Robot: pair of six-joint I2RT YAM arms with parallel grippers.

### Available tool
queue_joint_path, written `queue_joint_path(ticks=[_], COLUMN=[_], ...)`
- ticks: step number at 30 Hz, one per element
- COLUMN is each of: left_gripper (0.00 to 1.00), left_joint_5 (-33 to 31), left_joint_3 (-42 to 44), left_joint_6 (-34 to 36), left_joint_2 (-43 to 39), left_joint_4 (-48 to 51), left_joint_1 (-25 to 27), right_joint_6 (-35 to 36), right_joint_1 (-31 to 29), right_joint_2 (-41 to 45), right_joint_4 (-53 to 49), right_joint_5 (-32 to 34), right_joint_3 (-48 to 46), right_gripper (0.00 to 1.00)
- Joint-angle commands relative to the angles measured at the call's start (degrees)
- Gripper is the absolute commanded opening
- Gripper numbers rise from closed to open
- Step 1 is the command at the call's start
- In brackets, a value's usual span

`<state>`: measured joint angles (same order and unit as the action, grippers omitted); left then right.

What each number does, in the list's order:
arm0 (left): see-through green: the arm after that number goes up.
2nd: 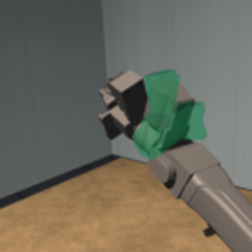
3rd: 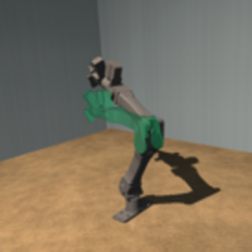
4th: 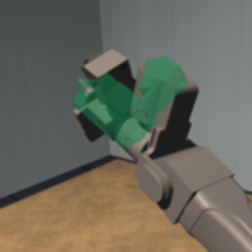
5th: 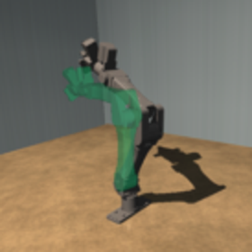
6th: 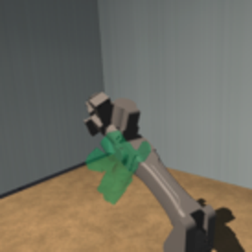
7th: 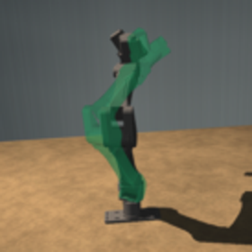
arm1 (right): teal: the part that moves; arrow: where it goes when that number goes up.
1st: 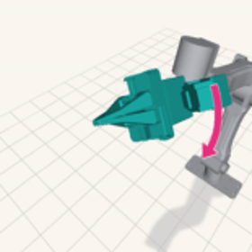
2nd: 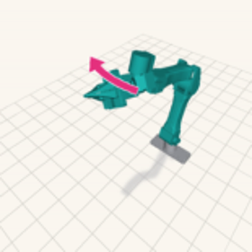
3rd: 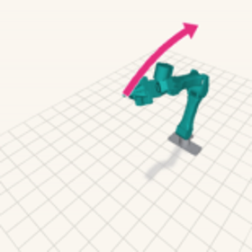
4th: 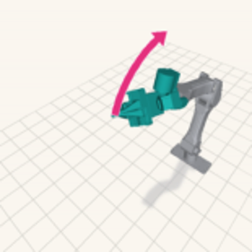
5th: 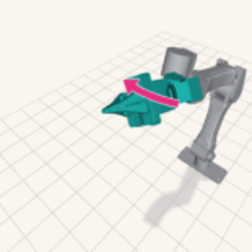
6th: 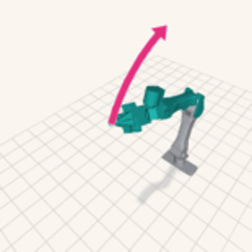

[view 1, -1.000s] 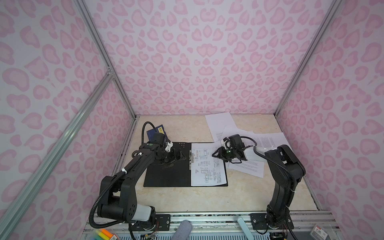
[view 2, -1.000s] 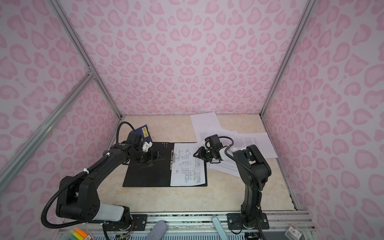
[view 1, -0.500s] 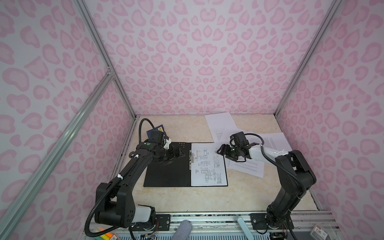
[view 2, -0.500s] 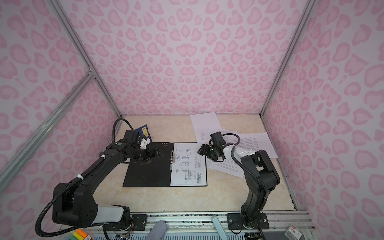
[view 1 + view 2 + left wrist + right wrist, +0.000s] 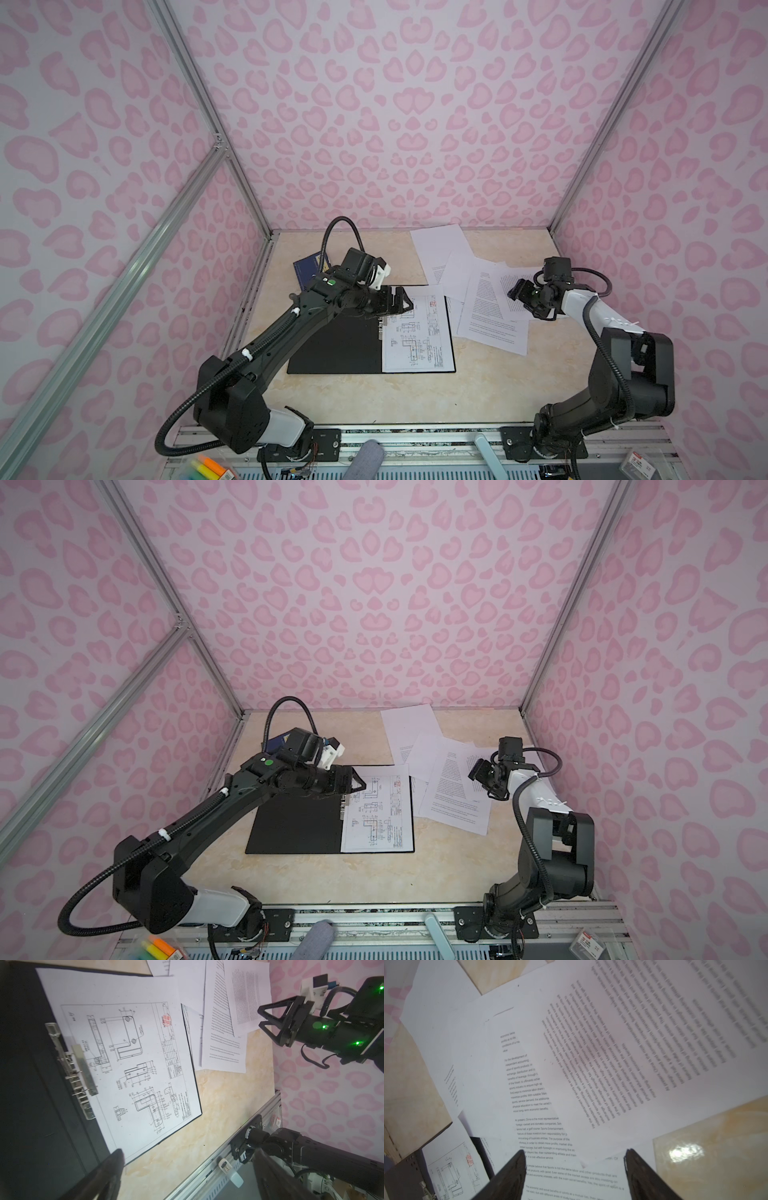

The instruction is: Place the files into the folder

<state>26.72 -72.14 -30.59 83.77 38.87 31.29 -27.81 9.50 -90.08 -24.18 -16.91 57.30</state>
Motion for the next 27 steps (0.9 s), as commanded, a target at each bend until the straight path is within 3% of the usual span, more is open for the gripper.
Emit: queue_joint_path(ticks=[1, 8, 12, 21, 23, 27], left_gripper=[0.98, 0.98, 0.98, 1.00, 0.96, 0.94], left_joint_5=[0.3, 5.6, 7.4, 2.2, 1.5, -3.8], left_joint_3=[-3.1, -11.6, -21.4, -39.6, -43.5, -46.6], left_joint_6=[-2.0, -2.7, -0.8, 3.2, 4.0, 4.8], left_joint_2=[3.7, 16.3, 27.6, 46.5, 50.5, 53.9], left_joint_4=[-3.0, -6.4, -6.5, -4.8, -4.3, -5.0], left_joint_1=[2.6, 11.9, 16.8, 18.0, 17.8, 17.6], right_joint_6=[3.0, 0.2, -0.5, -1.6, -1.6, -1.3], right_joint_1=[1.7, 2.2, 1.3, 0.5, 0.5, 0.5], right_joint_2=[-3.5, -6.7, -6.2, -7.5, -8.0, -8.5], right_joint_4=[-2.1, 2.4, 4.6, 7.6, 7.8, 7.9], right_joint_5=[2.3, -1.0, -2.5, -5.5, -6.1, -6.4], right_joint_3=[2.6, 0.1, -3.3, -6.8, -7.0, -7.4], right_gripper=[0.73, 0.70, 0.69, 0.68, 0.68, 0.68])
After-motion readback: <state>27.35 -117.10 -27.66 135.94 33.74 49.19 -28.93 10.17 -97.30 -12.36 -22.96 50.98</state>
